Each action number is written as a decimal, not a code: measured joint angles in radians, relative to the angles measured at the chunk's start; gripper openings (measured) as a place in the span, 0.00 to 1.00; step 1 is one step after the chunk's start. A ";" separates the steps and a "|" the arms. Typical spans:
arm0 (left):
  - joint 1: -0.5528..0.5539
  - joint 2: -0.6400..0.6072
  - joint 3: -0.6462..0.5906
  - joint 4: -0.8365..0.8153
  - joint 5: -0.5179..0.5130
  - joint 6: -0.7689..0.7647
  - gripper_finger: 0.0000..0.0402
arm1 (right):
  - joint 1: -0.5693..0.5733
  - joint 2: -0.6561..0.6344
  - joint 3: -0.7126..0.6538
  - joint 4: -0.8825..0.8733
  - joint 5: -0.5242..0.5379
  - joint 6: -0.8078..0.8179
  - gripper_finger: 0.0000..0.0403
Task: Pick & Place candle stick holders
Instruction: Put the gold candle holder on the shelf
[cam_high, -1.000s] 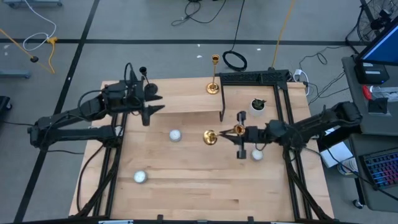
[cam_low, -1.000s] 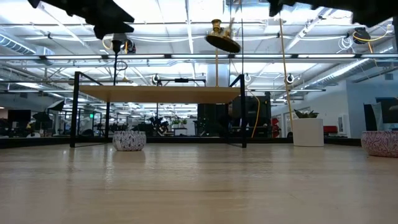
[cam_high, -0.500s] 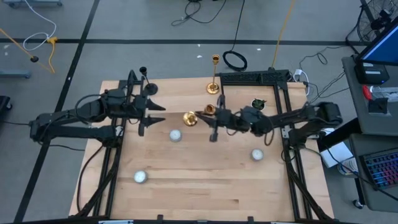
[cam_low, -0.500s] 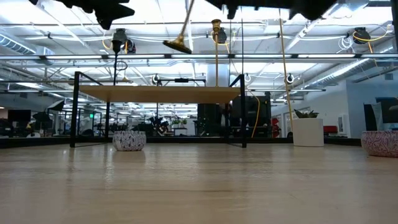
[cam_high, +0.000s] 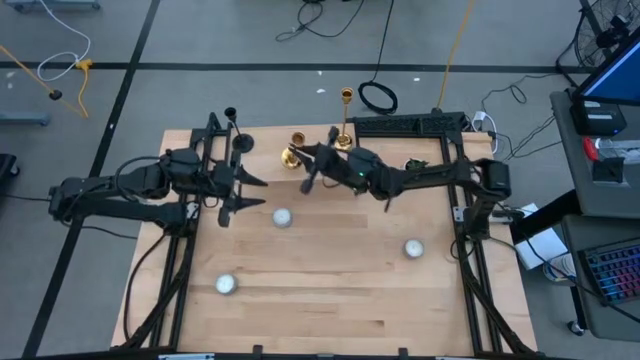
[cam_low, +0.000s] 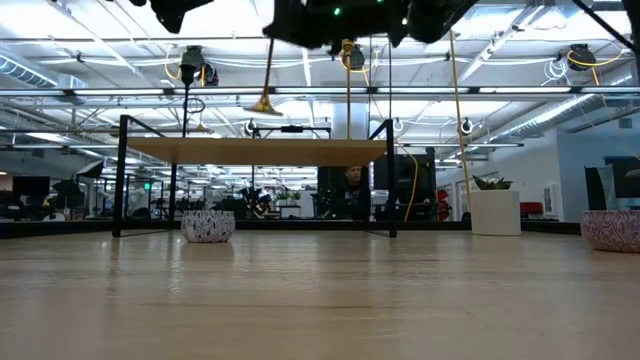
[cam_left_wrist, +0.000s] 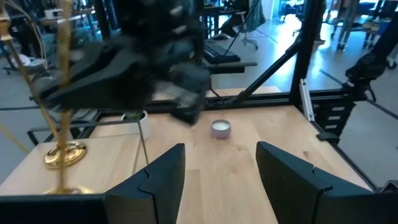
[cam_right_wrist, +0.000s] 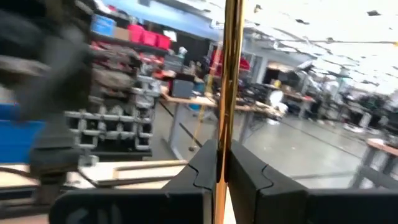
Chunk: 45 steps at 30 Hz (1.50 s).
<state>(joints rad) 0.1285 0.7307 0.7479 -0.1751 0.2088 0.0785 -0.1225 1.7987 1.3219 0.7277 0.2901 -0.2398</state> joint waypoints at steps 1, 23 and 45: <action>-0.005 0.000 0.000 0.005 -0.001 0.000 0.51 | -0.011 0.017 0.014 0.006 0.001 0.006 0.03; -0.035 0.000 0.000 0.007 -0.001 0.032 0.51 | -0.135 0.110 0.061 0.039 -0.004 0.123 0.03; -0.035 0.000 0.000 0.014 -0.001 0.029 0.51 | -0.170 0.109 0.061 -0.024 -0.004 0.184 0.03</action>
<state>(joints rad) 0.0937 0.7307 0.7479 -0.1610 0.2077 0.1070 -0.2929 1.9079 1.3830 0.7039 0.2866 -0.0556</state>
